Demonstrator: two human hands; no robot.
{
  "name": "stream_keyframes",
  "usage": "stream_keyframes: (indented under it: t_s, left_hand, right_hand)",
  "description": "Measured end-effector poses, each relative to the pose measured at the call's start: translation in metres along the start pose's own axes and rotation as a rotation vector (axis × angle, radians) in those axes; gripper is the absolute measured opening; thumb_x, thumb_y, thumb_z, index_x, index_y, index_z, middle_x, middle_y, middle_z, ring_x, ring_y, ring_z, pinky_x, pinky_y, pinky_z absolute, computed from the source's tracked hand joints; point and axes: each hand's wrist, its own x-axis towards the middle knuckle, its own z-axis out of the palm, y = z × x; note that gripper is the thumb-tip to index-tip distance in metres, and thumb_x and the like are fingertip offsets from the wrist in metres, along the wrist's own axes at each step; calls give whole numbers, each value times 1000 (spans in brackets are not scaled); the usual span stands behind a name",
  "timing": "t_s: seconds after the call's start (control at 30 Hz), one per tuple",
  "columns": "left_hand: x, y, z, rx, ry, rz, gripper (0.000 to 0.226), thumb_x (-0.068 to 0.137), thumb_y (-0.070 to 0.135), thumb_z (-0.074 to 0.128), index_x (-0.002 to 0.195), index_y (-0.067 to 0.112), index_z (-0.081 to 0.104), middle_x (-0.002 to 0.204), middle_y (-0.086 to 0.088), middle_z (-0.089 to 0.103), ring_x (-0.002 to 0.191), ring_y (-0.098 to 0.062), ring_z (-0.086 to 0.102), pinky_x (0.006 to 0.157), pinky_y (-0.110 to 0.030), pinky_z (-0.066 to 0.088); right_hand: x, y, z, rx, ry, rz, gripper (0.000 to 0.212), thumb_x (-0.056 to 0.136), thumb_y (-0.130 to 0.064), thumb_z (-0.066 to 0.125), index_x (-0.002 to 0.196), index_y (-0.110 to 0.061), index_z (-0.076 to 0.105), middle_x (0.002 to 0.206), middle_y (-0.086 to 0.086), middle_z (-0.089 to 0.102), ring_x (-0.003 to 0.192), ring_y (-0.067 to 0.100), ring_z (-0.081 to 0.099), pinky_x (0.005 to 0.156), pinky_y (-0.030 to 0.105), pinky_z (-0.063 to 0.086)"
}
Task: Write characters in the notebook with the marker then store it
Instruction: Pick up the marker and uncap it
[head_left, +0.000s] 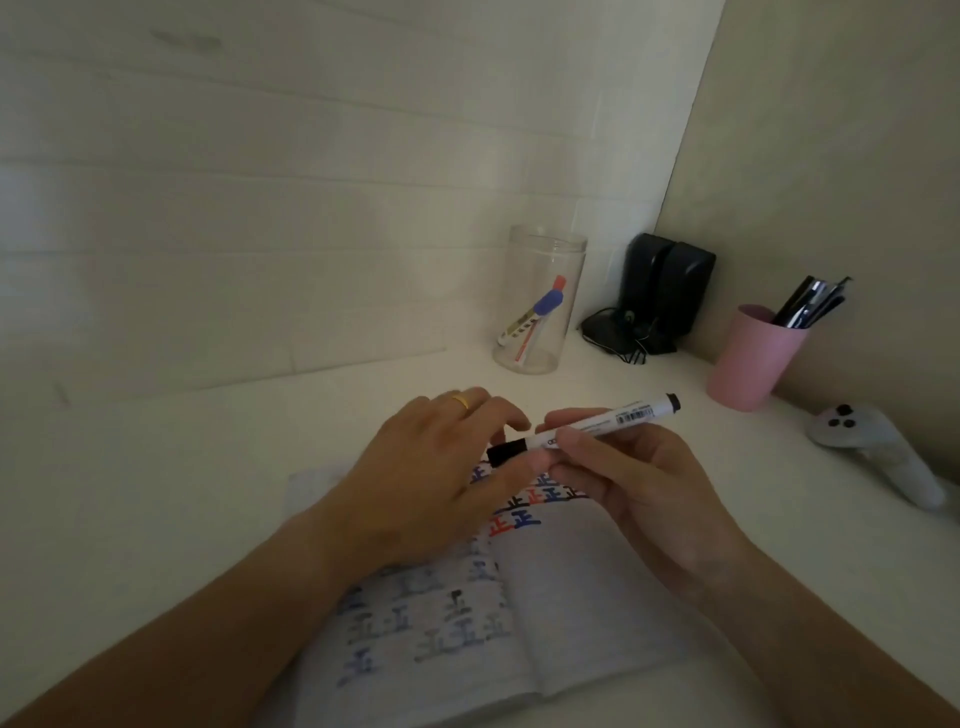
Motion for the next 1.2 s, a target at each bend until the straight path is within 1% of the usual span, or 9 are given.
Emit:
stream_keyframes:
  t_s: [0.2, 0.37, 0.47, 0.67, 0.73, 0.83, 0.97, 1.07, 1.2]
  left_hand:
    - [-1, 13, 3, -68, -3, 93, 42, 98, 56, 23, 98, 23, 49, 80, 3, 63, 63, -15, 56, 63, -34, 49]
    - [-1, 23, 5, -206, -42, 40, 30, 103, 46, 30, 94, 22, 45, 79, 0, 63, 63, -18, 57, 62, -34, 47]
    - [-1, 33, 6, -331, -84, 2, 46, 100, 55, 18, 85, 23, 46, 68, 6, 50, 59, -12, 46, 61, -30, 44]
    - [-1, 32, -2, -1479, -417, -369, 49, 97, 54, 40, 58, 24, 42, 46, 11, 29, 35, -7, 20, 37, -17, 20]
    - [-6, 19, -3, -1241, -299, -332, 51, 96, 56, 41, 57, 23, 41, 46, 11, 28, 38, -9, 20, 40, -23, 21]
    - [-10, -1, -3, -438, -9, -143, 40, 102, 36, 28, 69, 16, 39, 62, -2, 40, 57, -20, 30, 58, -36, 29]
    - [-3, -9, -2, -370, 75, -152, 23, 99, 30, 35, 90, 28, 56, 73, 19, 57, 71, -3, 54, 63, -14, 38]
    - [-4, -18, 6, -195, 47, -86, 20, 100, 35, 48, 110, 25, 61, 95, 11, 59, 84, -5, 55, 73, -18, 42]
    - [-3, -29, 7, -175, 37, -18, 21, 95, 41, 57, 108, 27, 66, 94, 14, 58, 80, -6, 55, 71, -23, 44]
  right_hand:
    - [-1, 5, 9, -205, 145, -229, 37, 80, -41, 72, 87, -5, 78, 61, 3, 64, 53, 13, 53, 49, 22, 47]
    - [-3, 6, 19, -203, 193, -311, 35, 88, -41, 63, 81, -8, 73, 55, 5, 55, 50, 15, 45, 45, 23, 41]
    - [-5, 4, 21, -164, 210, -278, 35, 86, -41, 64, 76, -8, 70, 52, 2, 49, 47, 12, 40, 43, 20, 38]
    - [8, -10, 3, 69, 364, -258, 31, 101, -19, 56, 72, -11, 63, 53, 0, 41, 46, 11, 32, 46, 24, 22]
    - [10, -22, -23, 116, 496, -279, 31, 103, -16, 54, 73, -12, 63, 55, 0, 45, 47, 10, 34, 48, 26, 23]
    - [7, -14, -33, -15, 415, -234, 24, 97, -19, 61, 77, -10, 72, 58, 2, 57, 49, 11, 46, 43, 21, 39]
    - [8, 4, -15, -65, 244, -174, 15, 88, -15, 67, 90, -4, 77, 64, 9, 69, 54, 16, 60, 47, 23, 52]
    - [6, 4, -16, -170, 243, -104, 18, 89, -4, 69, 77, -12, 79, 63, 9, 69, 55, 16, 61, 48, 24, 51]
    - [3, 1, -19, -293, 185, -56, 18, 83, 0, 74, 75, -15, 79, 62, 7, 68, 55, 15, 60, 50, 22, 51]
